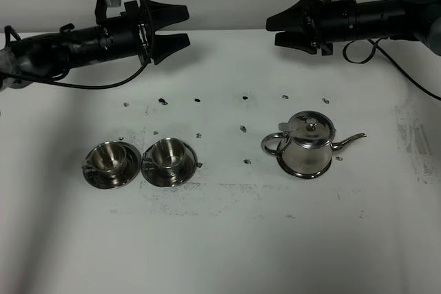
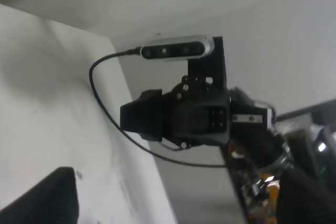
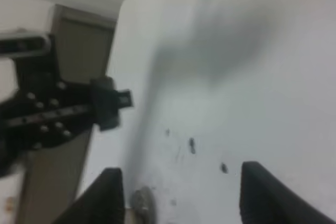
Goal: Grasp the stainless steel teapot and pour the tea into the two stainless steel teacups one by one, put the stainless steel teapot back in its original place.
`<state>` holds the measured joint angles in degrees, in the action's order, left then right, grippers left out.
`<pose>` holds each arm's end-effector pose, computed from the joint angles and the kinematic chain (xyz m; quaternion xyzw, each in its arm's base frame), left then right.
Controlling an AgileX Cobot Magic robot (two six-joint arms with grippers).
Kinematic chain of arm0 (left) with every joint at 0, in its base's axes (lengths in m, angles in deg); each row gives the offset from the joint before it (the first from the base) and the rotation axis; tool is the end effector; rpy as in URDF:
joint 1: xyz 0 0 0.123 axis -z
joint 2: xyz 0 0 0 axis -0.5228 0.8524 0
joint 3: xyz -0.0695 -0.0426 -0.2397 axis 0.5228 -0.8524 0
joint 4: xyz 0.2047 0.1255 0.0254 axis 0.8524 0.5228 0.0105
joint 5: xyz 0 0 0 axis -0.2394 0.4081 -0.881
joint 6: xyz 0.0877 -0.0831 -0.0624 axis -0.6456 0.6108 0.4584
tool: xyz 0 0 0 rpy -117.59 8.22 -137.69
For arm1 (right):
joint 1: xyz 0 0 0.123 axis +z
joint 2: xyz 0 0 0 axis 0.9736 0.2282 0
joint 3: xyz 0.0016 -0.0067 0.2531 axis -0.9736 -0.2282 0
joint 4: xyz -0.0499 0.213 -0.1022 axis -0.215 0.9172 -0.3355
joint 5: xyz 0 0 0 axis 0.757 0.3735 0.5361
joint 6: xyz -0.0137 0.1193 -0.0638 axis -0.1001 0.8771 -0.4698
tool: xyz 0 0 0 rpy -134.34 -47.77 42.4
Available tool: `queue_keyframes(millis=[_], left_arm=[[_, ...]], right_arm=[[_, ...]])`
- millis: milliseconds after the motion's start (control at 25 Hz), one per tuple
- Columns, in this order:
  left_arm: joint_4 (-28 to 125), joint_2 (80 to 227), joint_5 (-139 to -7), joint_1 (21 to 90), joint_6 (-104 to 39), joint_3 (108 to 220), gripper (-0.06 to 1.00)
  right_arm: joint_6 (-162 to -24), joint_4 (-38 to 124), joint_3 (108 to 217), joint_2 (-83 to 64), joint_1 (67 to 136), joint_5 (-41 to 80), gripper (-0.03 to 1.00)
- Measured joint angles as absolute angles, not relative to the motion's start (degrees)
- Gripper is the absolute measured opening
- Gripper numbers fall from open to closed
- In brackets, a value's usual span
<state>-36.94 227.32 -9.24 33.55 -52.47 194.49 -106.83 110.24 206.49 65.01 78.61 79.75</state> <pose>0.4960 -0.1421 0.1053 -0.0011 0.7362 -0.6306 0.2457 0.4980 0.1390 0.1218 -0.0630 0.8146 0.5467 0.1830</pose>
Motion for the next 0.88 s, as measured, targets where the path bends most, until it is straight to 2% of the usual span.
queue_keyframes(millis=[200,400,640,880], left_arm=[[-21.60,226.18,-9.79,33.91,-50.49,203.90,0.68],[1.28,225.48,-13.15,35.19,-37.49,212.98,0.63],[19.93,223.59,-9.15,36.94,-27.04,219.66,0.59],[27.42,210.90,-14.46,37.71,-26.89,209.26,0.53]], right_arm=[[-105.58,95.63,217.06,65.01,78.61,79.75,0.50],[-99.33,78.81,224.88,64.73,78.61,79.87,0.50],[-95.74,64.03,222.42,58.45,79.80,80.05,0.50],[-93.05,57.11,213.95,45.16,80.91,80.16,0.50]])
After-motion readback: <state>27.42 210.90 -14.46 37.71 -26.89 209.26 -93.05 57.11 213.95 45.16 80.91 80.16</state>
